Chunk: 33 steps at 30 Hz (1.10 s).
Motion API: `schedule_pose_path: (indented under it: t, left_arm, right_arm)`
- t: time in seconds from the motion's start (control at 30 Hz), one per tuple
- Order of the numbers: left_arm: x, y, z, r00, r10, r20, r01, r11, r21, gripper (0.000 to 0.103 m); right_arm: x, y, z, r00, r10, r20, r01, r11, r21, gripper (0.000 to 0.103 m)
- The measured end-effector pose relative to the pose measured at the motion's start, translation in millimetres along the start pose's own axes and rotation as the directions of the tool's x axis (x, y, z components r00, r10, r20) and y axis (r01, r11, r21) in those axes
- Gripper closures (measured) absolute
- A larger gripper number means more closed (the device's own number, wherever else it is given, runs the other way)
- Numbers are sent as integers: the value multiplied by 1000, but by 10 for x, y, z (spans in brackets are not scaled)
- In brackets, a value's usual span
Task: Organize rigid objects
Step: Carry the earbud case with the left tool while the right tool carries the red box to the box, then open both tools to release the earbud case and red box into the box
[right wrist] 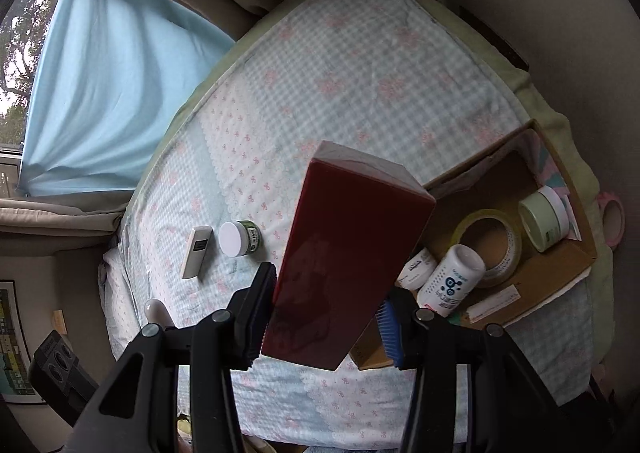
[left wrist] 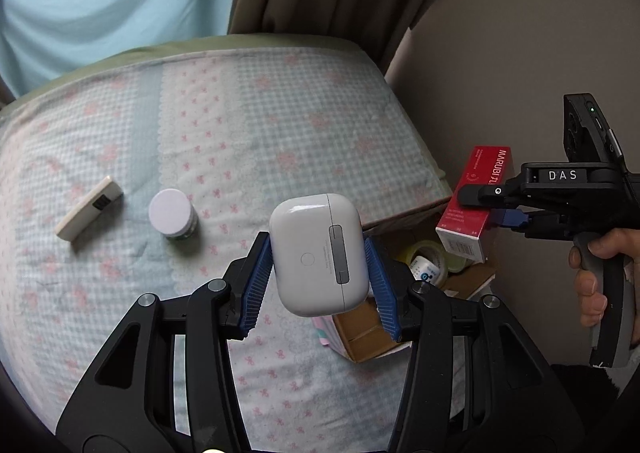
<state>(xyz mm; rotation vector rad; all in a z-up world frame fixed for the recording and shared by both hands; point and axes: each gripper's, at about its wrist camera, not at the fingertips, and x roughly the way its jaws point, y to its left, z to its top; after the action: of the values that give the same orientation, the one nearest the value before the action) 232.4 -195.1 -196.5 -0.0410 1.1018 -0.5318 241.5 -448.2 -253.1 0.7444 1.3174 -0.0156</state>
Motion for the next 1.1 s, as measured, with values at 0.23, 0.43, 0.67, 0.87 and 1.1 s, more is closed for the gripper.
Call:
schedule_pose_path:
  t: [0.23, 0.43, 0.67, 0.87, 1.1]
  left_arm:
    - [396, -503, -36, 998, -17, -63, 20, 999, 47, 59]
    - [900, -831, -111, 989, -10, -147, 24, 996, 92, 59]
    - [1398, -1046, -311, 972, 39, -233, 0, 986, 165, 59]
    - [1738, -1004, -487, 953, 85, -292, -30, 981, 189, 59]
    - [2051, -975, -679, 931, 143, -336, -69, 972, 224, 59]
  right_arm:
    - [-74, -601, 58, 1000, -10, -1, 10, 996, 93, 59]
    - [24, -1133, 175, 1000, -5, -20, 10, 974, 228, 59]
    - [231, -1500, 341, 995, -62, -83, 81, 964, 253, 59]
    - [504, -1434, 438, 952, -252, -171, 249, 968, -41, 59]
    - [826, -1304, 327, 871, -432, -233, 312, 854, -417, 59]
